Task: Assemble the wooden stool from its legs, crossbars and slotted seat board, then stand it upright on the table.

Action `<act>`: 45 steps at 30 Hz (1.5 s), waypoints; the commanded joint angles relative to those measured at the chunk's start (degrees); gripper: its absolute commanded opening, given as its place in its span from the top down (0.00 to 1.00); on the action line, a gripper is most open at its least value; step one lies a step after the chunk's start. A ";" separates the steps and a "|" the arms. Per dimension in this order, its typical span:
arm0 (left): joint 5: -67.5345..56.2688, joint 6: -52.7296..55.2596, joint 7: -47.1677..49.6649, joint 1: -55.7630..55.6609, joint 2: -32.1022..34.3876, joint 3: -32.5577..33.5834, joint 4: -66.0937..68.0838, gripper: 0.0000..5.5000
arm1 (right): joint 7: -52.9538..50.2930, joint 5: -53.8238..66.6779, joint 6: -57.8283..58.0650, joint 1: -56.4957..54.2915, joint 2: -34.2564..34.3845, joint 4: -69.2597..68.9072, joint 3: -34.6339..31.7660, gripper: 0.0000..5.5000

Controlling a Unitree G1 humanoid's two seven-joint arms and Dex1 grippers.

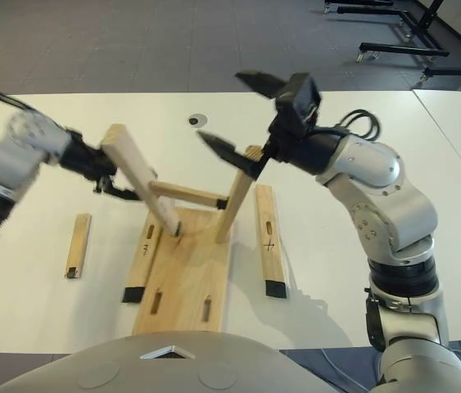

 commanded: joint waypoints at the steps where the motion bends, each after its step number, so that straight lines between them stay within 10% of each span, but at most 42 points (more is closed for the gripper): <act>1: 3.10 -0.09 0.26 -0.30 -1.34 2.20 -0.58 0.32 | 3.18 0.46 3.32 2.15 -0.16 0.08 3.41 0.02; 12: 7.05 -1.29 2.66 1.83 -3.34 8.11 0.86 0.02 | 1.72 5.11 2.97 -0.58 2.69 1.61 -2.70 0.02; 25: 7.39 -0.57 13.18 9.64 -6.22 15.64 -4.68 0.02 | 7.60 15.50 4.43 -13.22 2.28 11.96 -12.01 0.02; 45: 9.30 0.31 30.84 17.25 -12.22 22.65 -13.03 0.02 | 20.75 5.21 -1.49 -28.91 3.48 27.99 -9.25 0.02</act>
